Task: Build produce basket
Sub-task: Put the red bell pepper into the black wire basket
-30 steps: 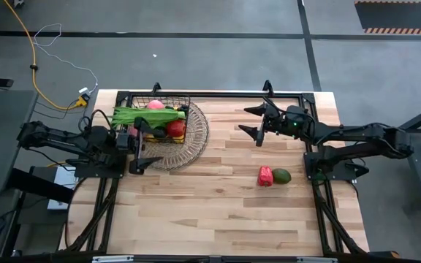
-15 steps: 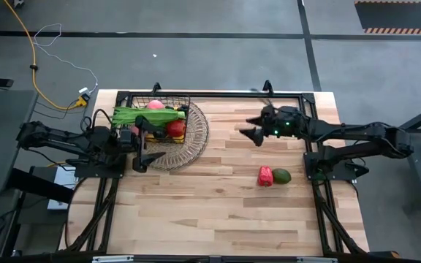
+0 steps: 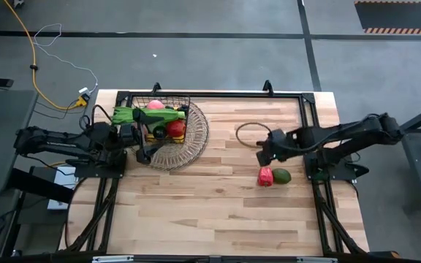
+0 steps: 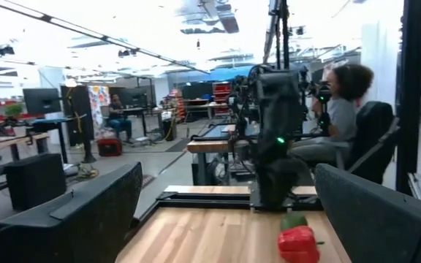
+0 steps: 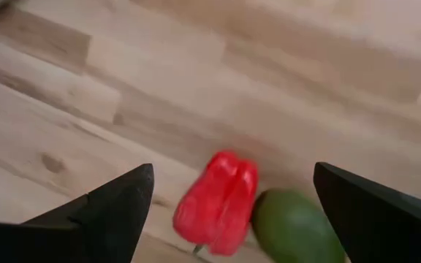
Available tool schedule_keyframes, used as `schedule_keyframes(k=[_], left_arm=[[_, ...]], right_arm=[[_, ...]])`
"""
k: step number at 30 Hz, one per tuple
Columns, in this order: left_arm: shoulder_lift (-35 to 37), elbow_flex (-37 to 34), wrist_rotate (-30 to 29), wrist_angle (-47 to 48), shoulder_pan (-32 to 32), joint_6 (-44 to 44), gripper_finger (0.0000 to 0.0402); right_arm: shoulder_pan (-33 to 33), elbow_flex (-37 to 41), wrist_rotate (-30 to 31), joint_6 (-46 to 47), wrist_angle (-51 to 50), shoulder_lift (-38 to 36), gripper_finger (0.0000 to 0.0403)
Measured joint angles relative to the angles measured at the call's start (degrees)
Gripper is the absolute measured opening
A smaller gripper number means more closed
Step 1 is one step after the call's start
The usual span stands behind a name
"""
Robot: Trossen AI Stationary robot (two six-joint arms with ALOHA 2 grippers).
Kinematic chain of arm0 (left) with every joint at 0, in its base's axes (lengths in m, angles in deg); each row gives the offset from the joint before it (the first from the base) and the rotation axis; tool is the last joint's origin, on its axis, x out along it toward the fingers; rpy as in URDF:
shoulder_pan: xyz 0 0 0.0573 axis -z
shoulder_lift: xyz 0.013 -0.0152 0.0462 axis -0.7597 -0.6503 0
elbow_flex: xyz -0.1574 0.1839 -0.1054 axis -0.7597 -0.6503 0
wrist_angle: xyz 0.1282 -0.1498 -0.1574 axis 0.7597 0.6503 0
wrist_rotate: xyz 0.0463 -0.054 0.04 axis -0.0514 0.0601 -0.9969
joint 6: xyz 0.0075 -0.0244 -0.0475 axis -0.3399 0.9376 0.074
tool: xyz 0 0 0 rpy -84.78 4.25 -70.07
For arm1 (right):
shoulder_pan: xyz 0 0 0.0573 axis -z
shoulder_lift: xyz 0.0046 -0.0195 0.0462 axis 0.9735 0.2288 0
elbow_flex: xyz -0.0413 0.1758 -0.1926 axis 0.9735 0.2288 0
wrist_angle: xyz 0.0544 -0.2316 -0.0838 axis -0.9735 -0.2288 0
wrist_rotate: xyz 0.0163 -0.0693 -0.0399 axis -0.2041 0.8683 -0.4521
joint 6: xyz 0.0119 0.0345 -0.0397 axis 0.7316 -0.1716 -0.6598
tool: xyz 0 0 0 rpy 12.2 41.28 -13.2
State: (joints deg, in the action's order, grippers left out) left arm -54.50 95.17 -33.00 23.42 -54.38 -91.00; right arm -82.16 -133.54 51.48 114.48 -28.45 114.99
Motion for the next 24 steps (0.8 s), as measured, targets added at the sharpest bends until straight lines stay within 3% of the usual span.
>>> schedule_keyframes(k=[7,12,24], left_arm=[[0.0,0.0,0.5,1.3,-0.7,5.8,0.0392],[0.0,0.0,5.6,5.7,-0.6,7.9,0.0392],[0.0,0.0,10.7,10.8,2.0,16.6,0.0392]], right_arm=[[-6.5,0.0,1.1,13.6,2.8,7.0,0.0365],[-9.7,-0.8,0.7,20.4,3.4,13.4,0.0365],[-12.0,-3.0,-0.4,29.4,2.4,22.9,0.0365]])
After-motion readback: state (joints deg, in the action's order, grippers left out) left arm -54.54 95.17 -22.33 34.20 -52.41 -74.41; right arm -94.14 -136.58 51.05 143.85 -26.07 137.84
